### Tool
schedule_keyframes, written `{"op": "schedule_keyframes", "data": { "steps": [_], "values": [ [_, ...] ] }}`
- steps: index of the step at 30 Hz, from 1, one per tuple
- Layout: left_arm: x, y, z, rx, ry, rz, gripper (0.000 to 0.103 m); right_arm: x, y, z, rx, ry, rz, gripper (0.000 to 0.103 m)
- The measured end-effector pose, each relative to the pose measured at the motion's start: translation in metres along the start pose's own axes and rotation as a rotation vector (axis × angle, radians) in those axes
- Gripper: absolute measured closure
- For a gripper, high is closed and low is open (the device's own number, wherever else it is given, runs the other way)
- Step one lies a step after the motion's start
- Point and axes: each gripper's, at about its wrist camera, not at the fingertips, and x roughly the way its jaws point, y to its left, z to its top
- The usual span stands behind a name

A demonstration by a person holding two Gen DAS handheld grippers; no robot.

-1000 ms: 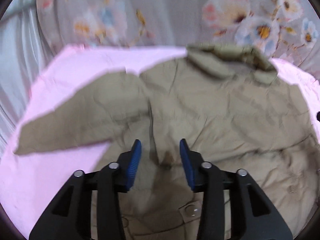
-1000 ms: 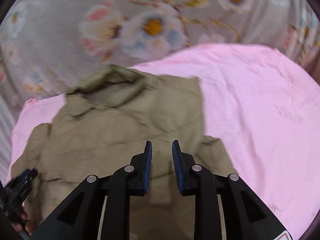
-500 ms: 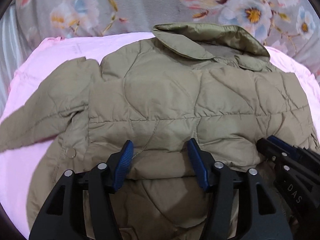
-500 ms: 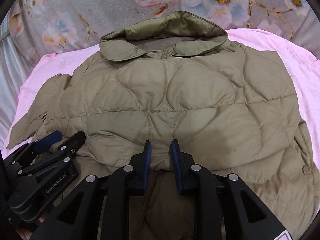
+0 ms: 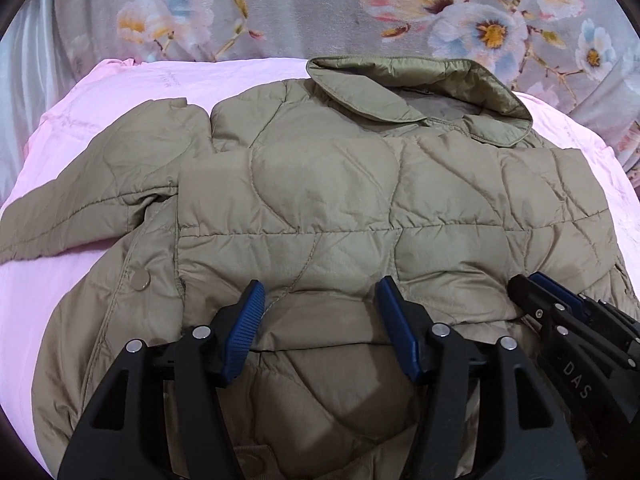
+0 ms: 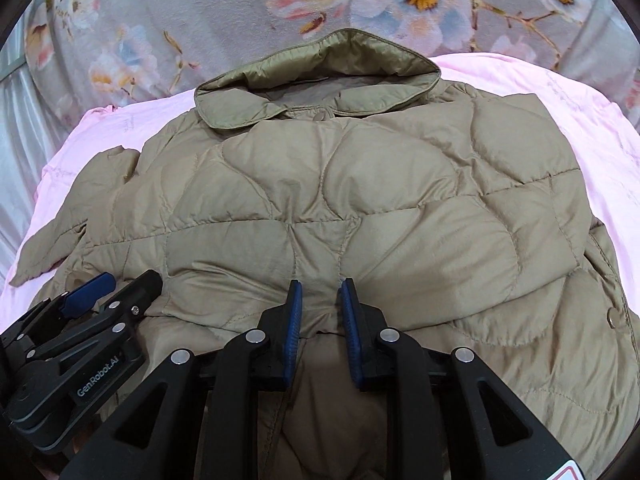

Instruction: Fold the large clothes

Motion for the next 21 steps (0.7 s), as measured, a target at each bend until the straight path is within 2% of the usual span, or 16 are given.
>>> {"op": "schedule_keyframes", "data": {
  "steps": [6,8,10,12,14,16,18,21],
  "values": [
    [-0.032,0.008,-0.029,-0.04,-0.02,-0.044,0.045,-0.021,-0.003,-0.027,-0.002,0.001,-0.006,0.084],
    [-0.045,0.026,-0.028,-0.103,-0.033,-0.088,0.045,-0.021,-0.003,-0.026,-0.003,0.004,-0.008,0.085],
    [-0.063,0.051,-0.02,-0.165,-0.06,-0.09,0.037,-0.022,-0.004,-0.027,0.008,-0.001,0.001,0.084],
    [-0.087,0.098,-0.01,-0.266,-0.114,-0.063,0.01,-0.026,-0.008,-0.027,0.033,-0.042,0.041,0.082],
    [-0.101,0.145,-0.005,-0.354,-0.138,-0.013,0.009,-0.035,-0.013,-0.029,0.052,-0.062,0.052,0.076],
    [-0.104,0.207,0.001,-0.464,-0.129,0.043,0.009,-0.045,-0.017,-0.03,0.075,-0.09,0.055,0.055],
    [-0.097,0.279,-0.001,-0.604,-0.102,0.12,0.009,-0.052,-0.018,-0.033,0.086,-0.11,0.053,0.051],
    [-0.083,0.363,-0.012,-0.791,-0.064,0.195,0.01,-0.05,-0.016,-0.039,0.079,-0.105,0.046,0.051]
  ]
}}
